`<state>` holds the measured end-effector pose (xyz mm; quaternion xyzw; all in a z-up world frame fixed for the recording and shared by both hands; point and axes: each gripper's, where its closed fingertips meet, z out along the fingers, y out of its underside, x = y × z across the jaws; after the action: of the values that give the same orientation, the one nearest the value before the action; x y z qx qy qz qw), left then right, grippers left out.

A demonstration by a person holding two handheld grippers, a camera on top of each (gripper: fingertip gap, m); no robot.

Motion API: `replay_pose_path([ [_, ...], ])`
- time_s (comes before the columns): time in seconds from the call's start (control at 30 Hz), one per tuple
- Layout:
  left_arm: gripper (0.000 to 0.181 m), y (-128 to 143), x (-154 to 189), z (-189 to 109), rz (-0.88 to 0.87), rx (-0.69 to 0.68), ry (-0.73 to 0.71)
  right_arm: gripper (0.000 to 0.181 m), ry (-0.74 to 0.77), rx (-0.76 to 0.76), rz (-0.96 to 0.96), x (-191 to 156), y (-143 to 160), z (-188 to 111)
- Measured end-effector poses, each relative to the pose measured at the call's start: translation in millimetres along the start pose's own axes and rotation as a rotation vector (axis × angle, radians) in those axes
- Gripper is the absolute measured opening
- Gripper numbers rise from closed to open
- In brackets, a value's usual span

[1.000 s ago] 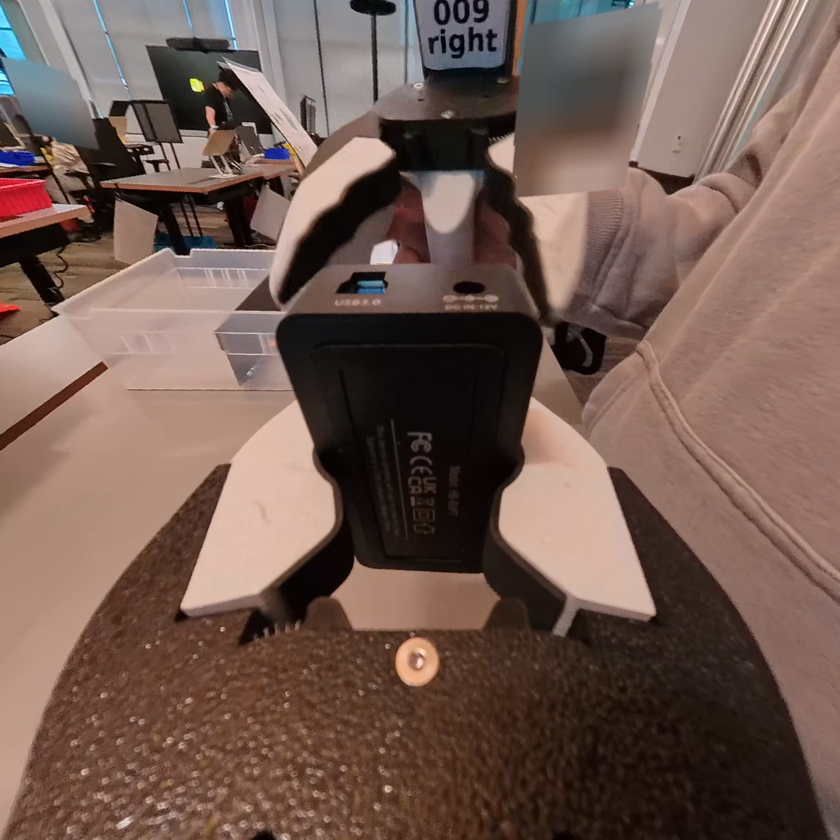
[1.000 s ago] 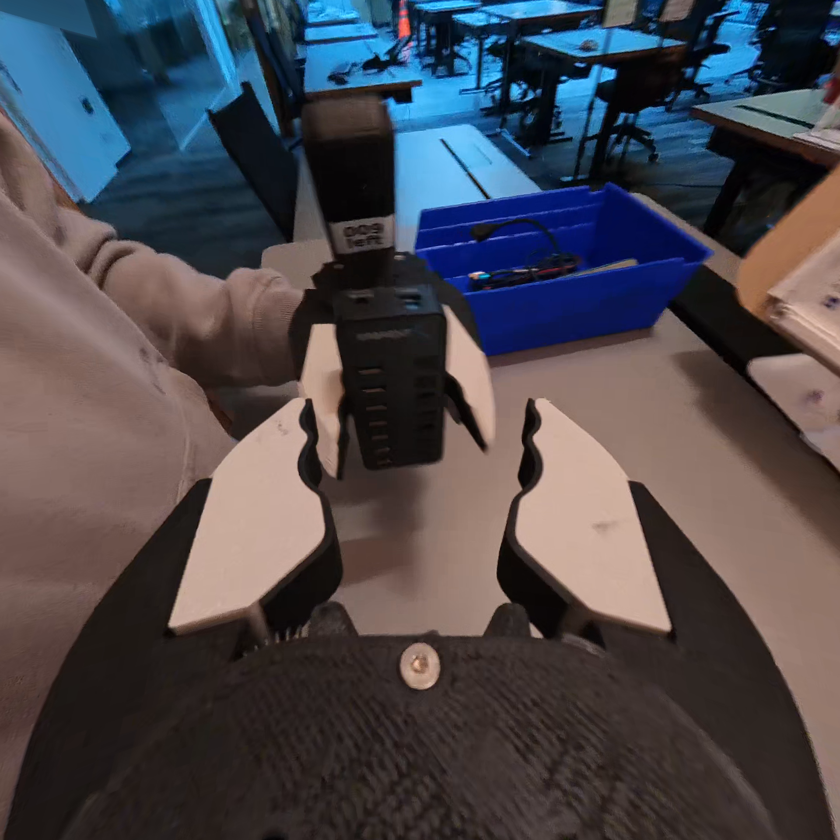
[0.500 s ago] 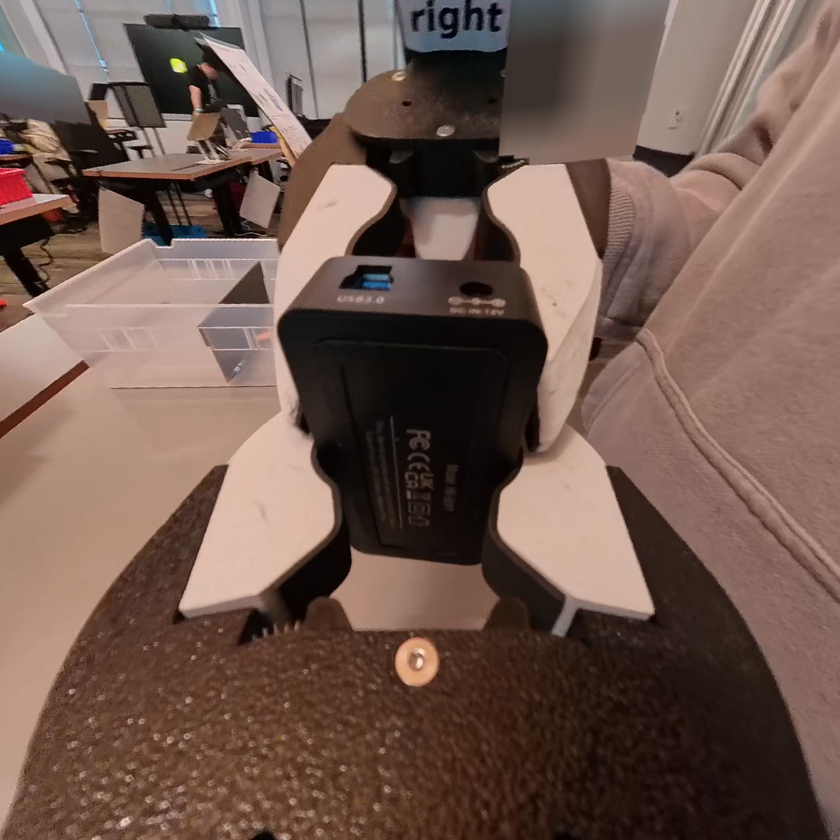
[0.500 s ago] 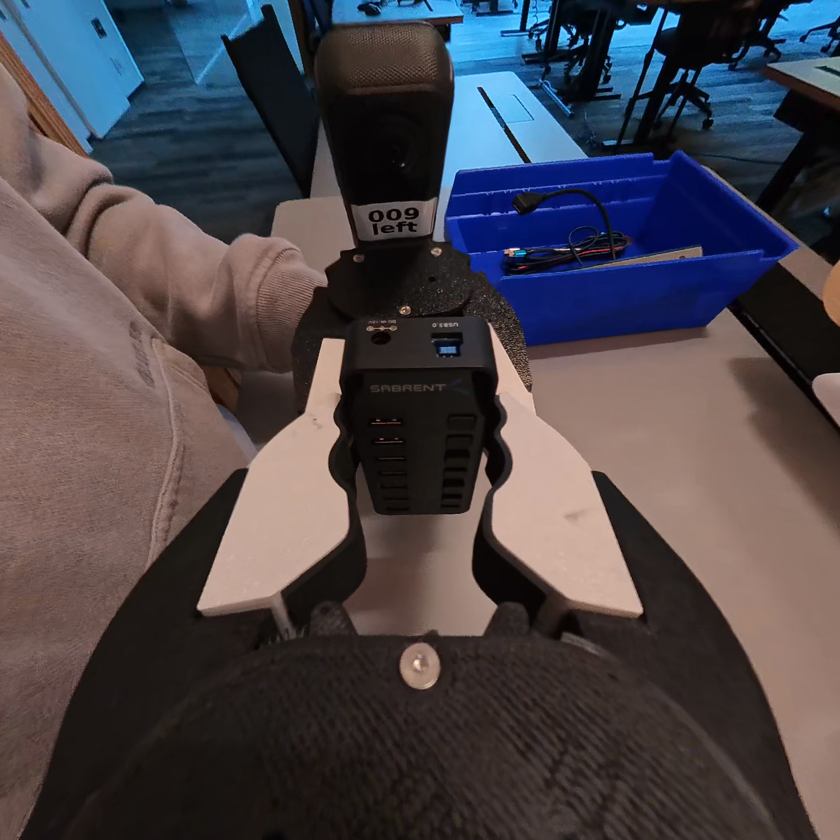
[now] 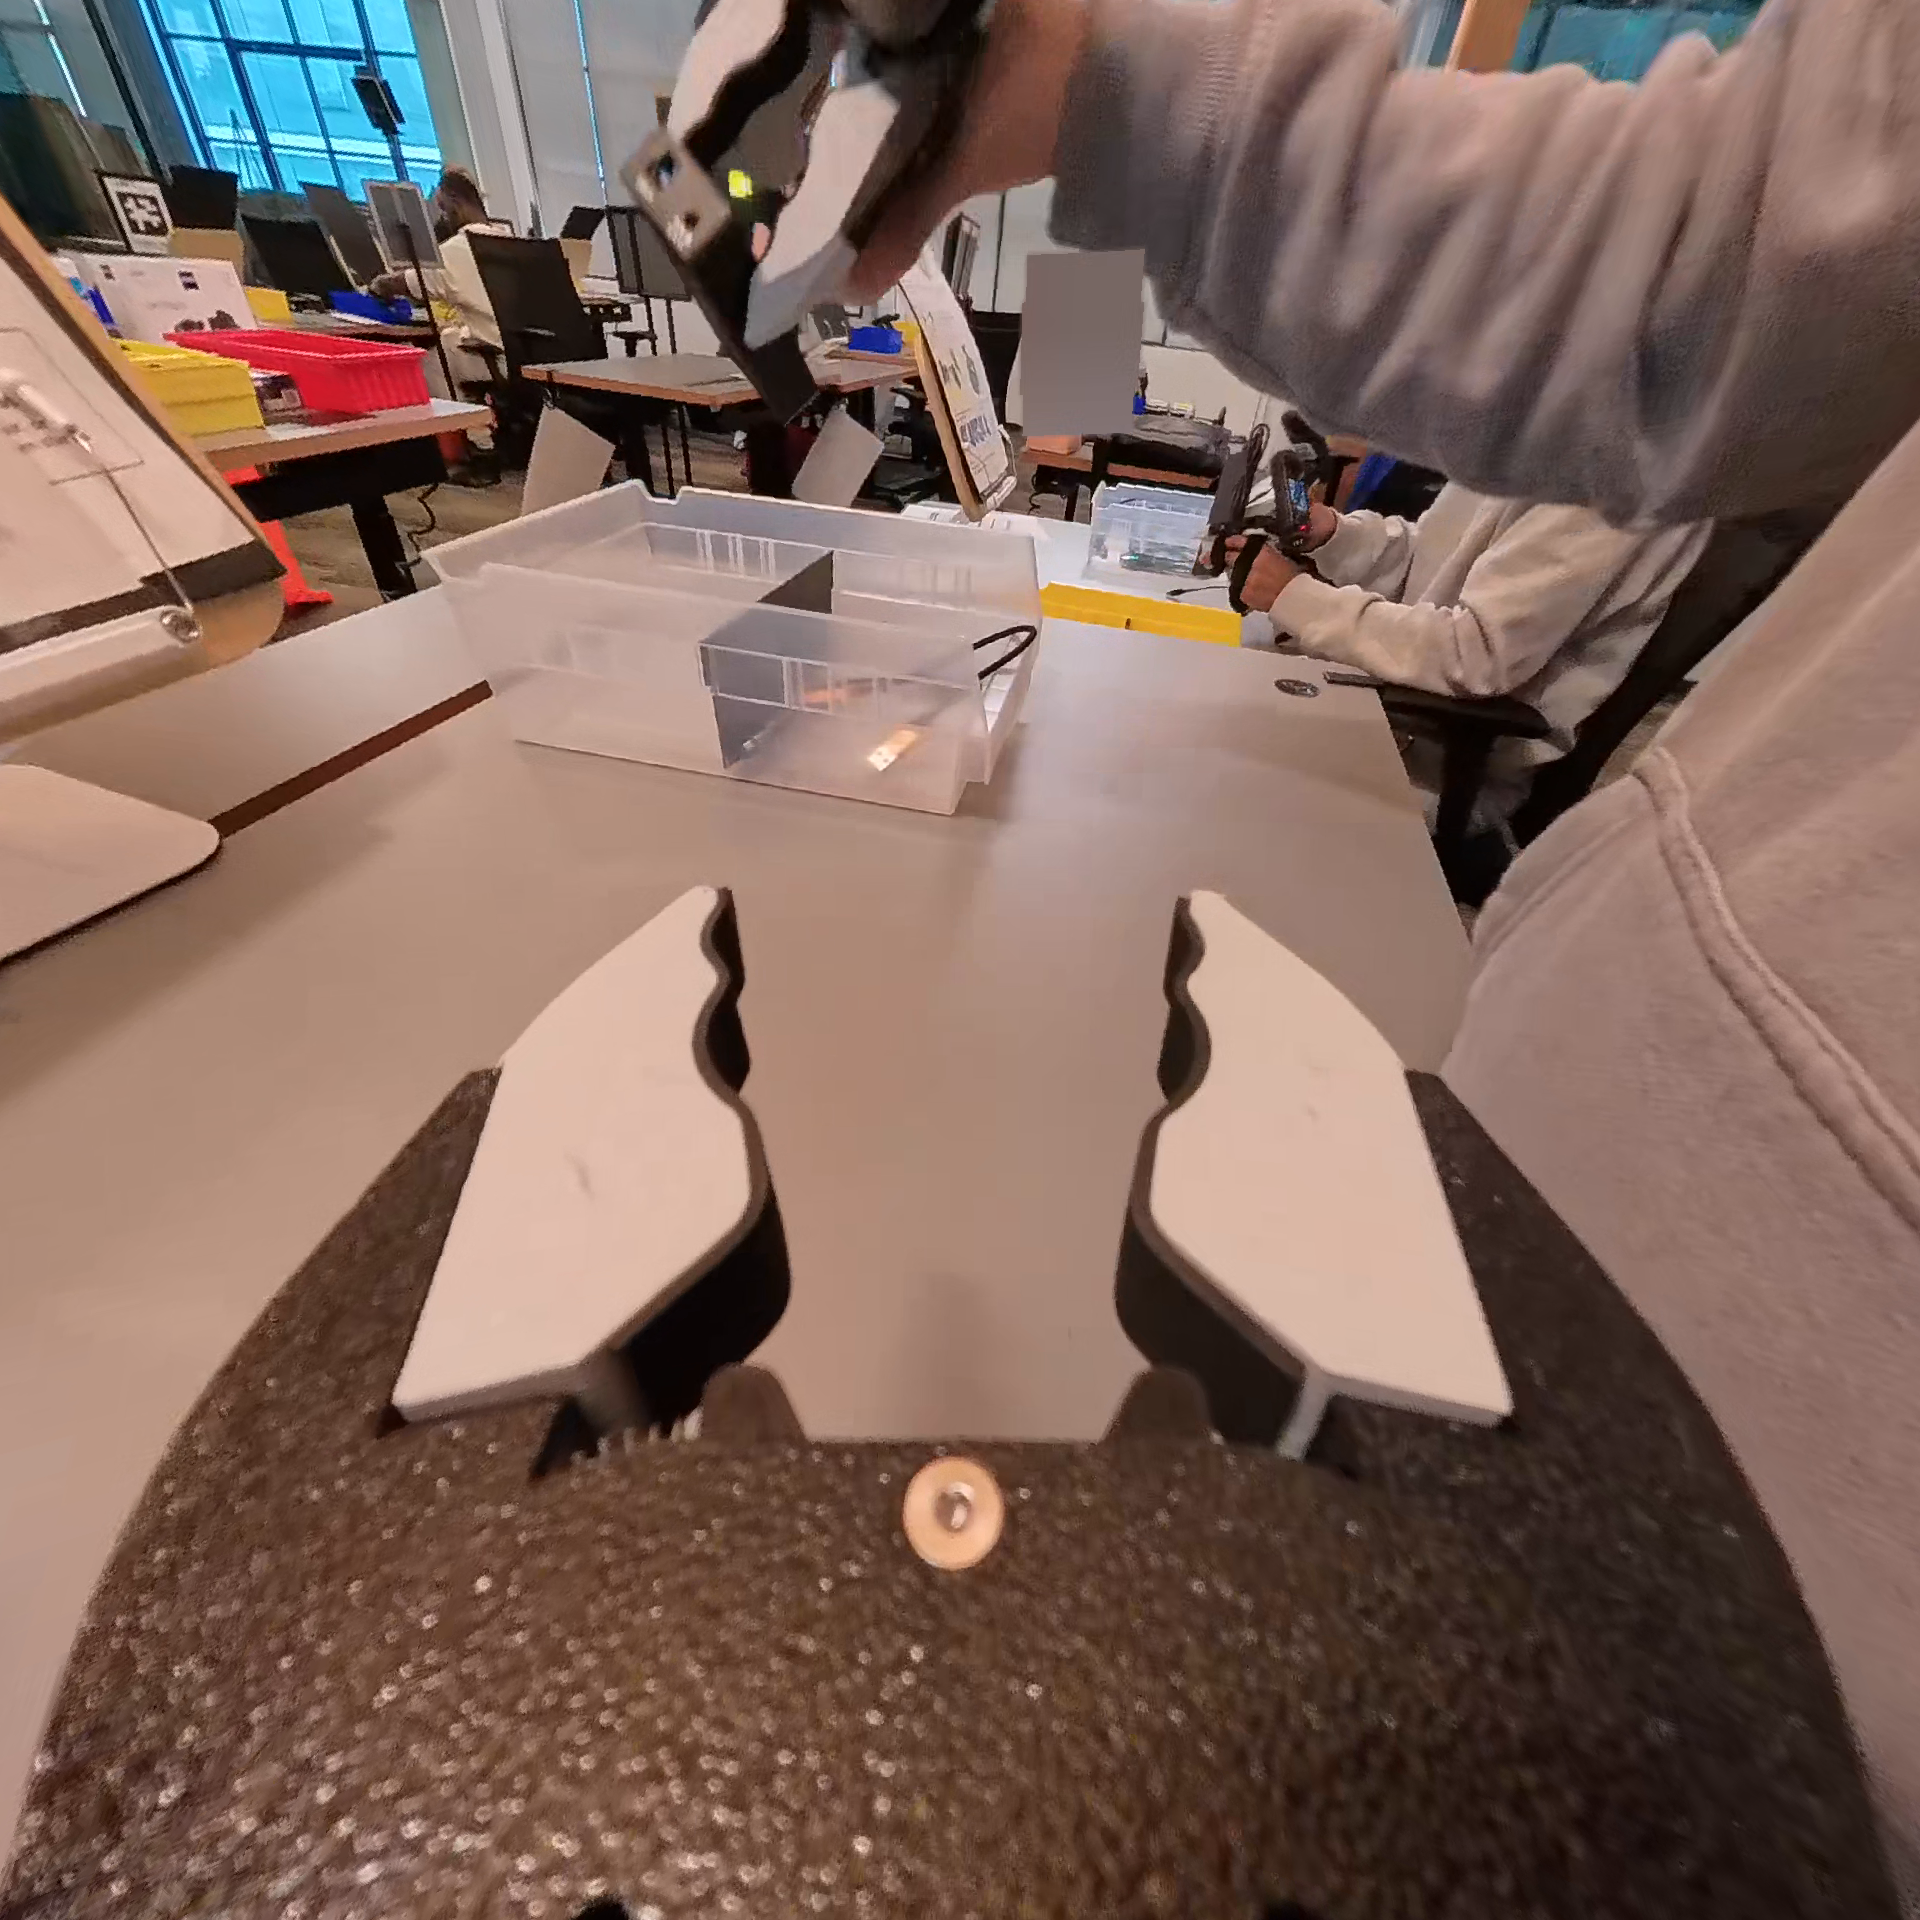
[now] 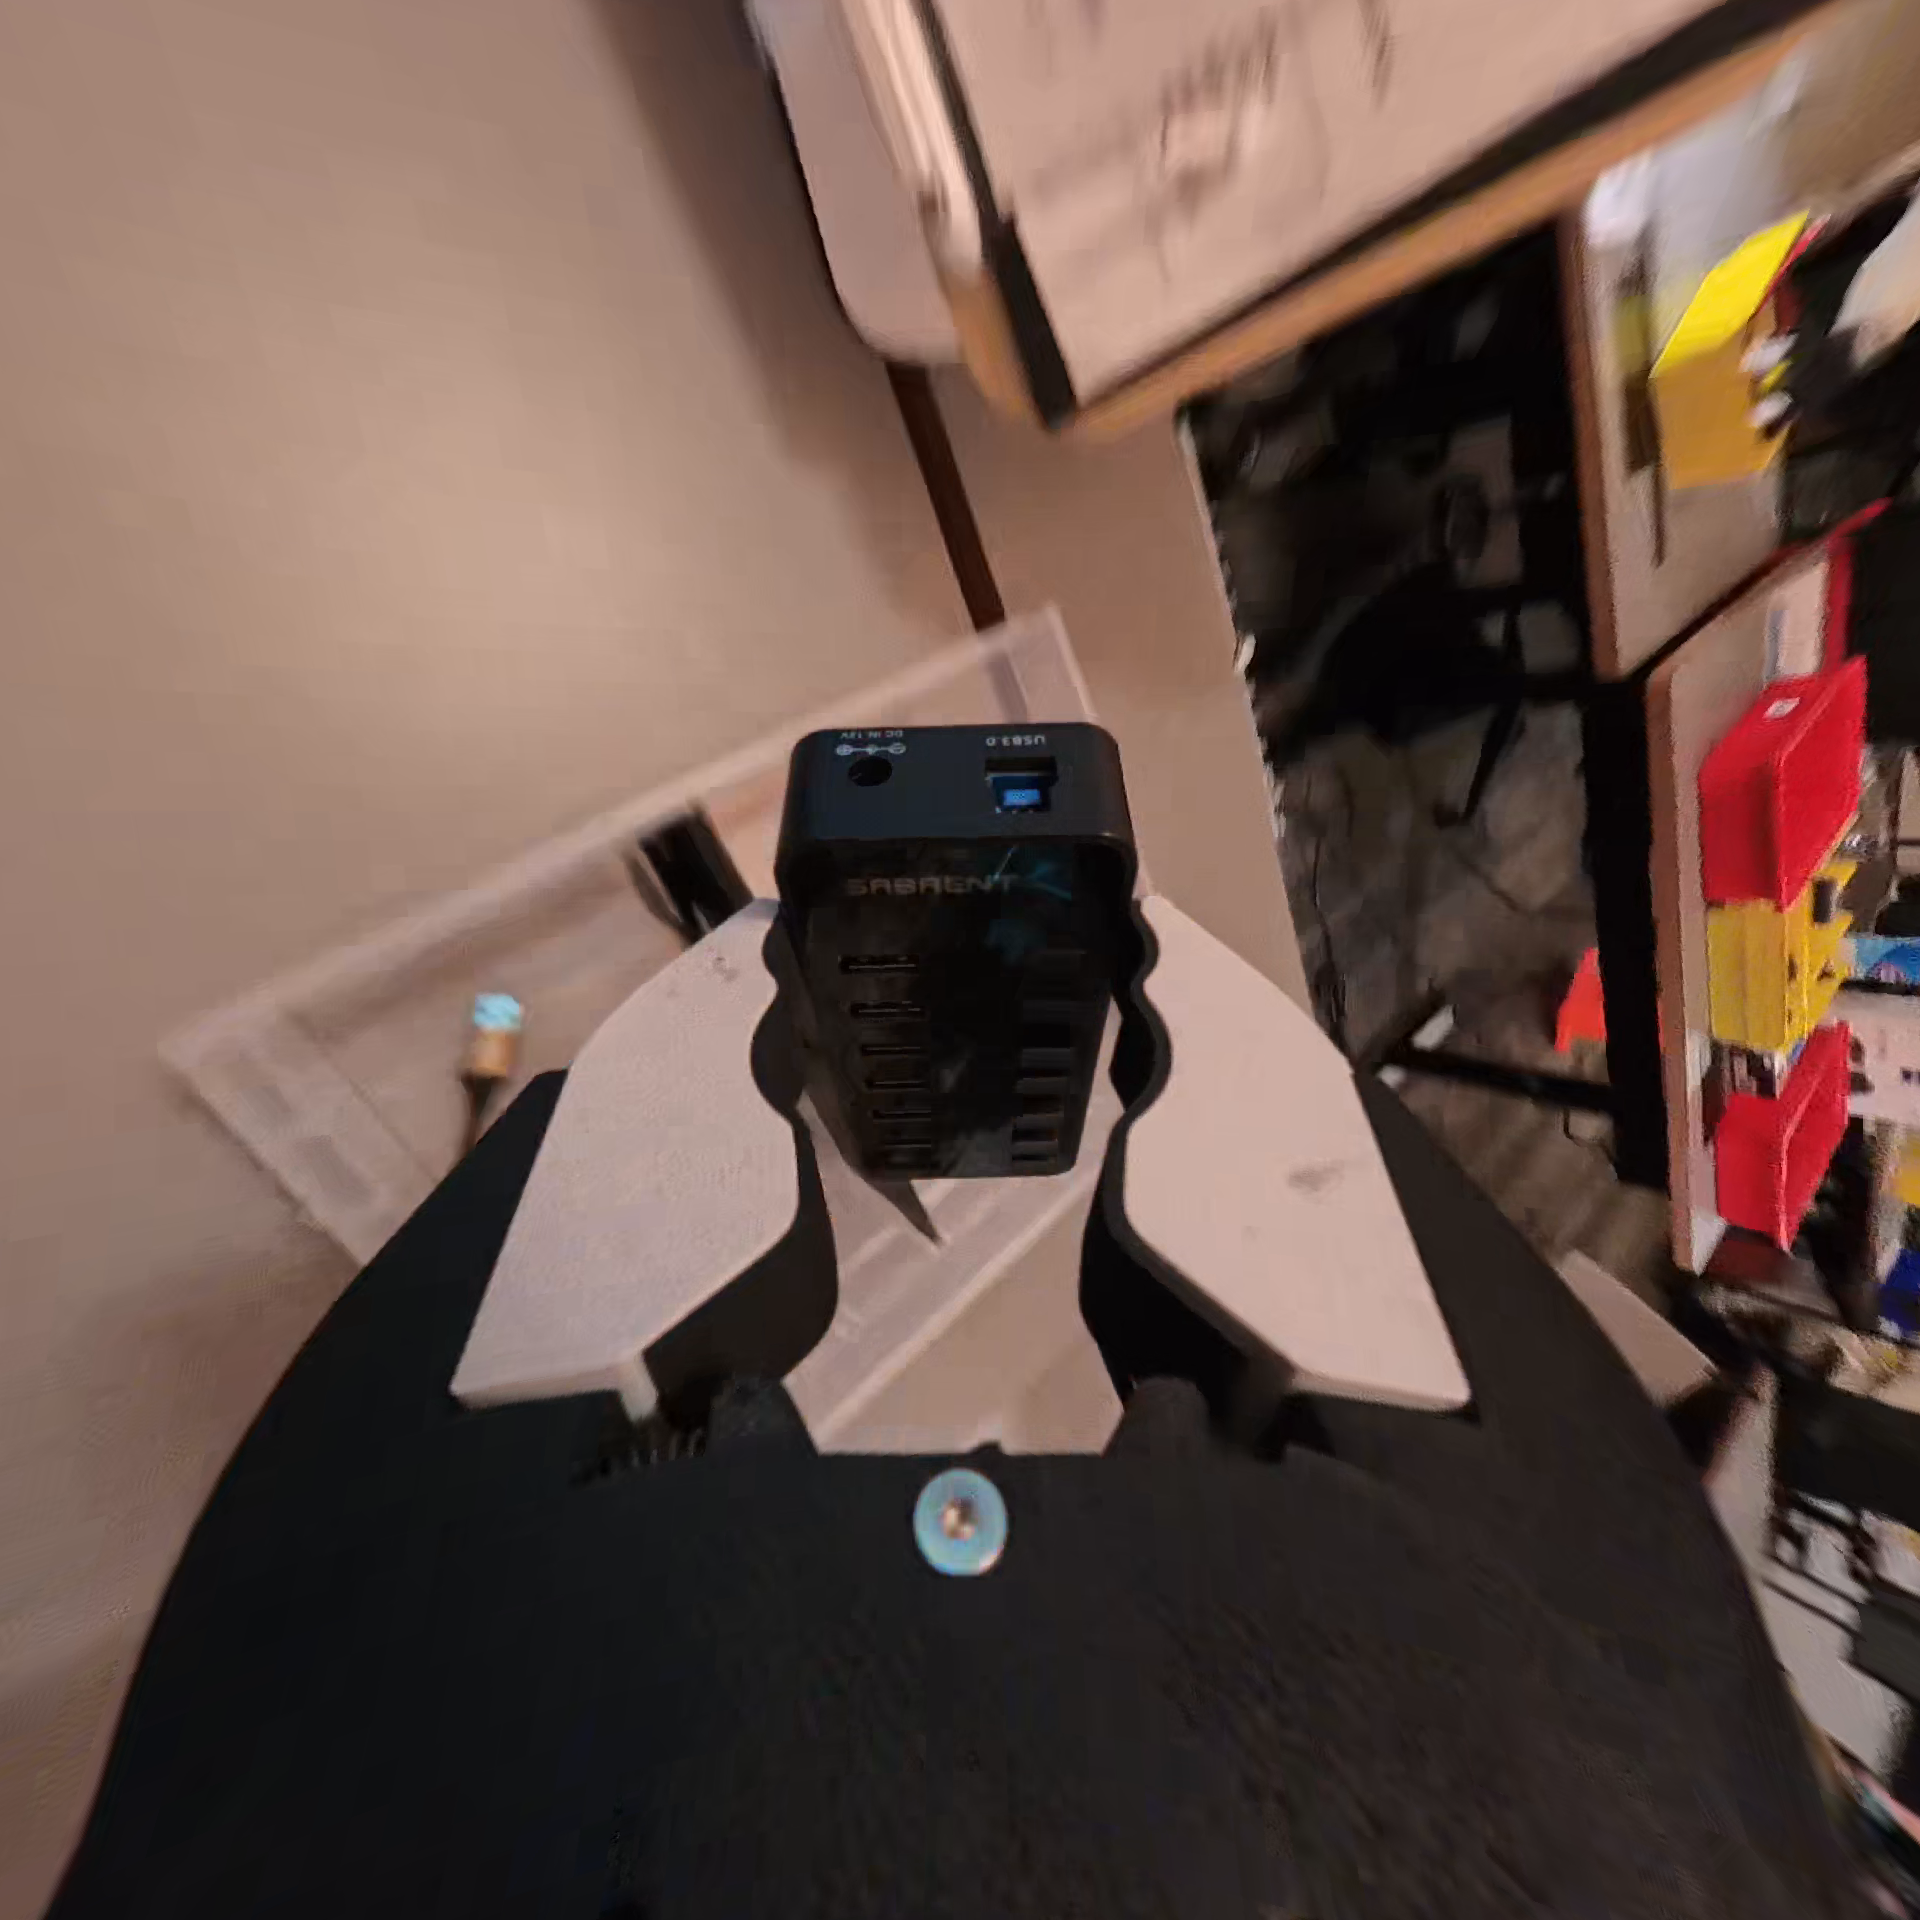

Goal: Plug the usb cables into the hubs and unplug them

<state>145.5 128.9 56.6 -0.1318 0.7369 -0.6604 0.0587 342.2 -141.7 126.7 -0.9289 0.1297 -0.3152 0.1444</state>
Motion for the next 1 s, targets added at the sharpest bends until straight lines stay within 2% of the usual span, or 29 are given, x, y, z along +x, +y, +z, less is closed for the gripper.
replay_pose_path([
  [0.1,0.076,1.3,-1.0,-0.7,-0.005,-0.001,-0.009,0.058,-0.088,-0.16,-0.061,16.5,36.7,45.2],
  [0.23,0.075,-0.4,-1.5,-1.7,-0.013,0.001,-0.014,0.058,-0.229,-0.358,-0.13,9.4,72.9,104.5],
  [0.43,0.074,2.4,-6.6,-15.4,-0.021,-0.017,-0.055,0.058,-0.407,-0.46,-0.169,-22.9,93.5,168.1],
  [0.53,0.074,4.1,-8.8,-25.5,-0.03,-0.02,-0.08,0.058,-0.471,-0.487,-0.158,-35.7,100.1,183.6],
  [0.7,0.073,6.2,-13.8,-36.1,-0.052,-0.006,-0.111,0.058,-0.562,-0.495,-0.131,-49.6,105.6,193.0],
  [0.9,0.074,1.6,-22.4,-37.7,-0.048,0.01,-0.129,0.058,-0.563,-0.481,-0.072,-50.2,105.8,196.6],
  [1.0,0.074,-5.4,-29.2,-41.9,-0.031,0.01,-0.152,0.067,-0.506,-0.456,-0.043,-43.1,105.0,195.3],
])
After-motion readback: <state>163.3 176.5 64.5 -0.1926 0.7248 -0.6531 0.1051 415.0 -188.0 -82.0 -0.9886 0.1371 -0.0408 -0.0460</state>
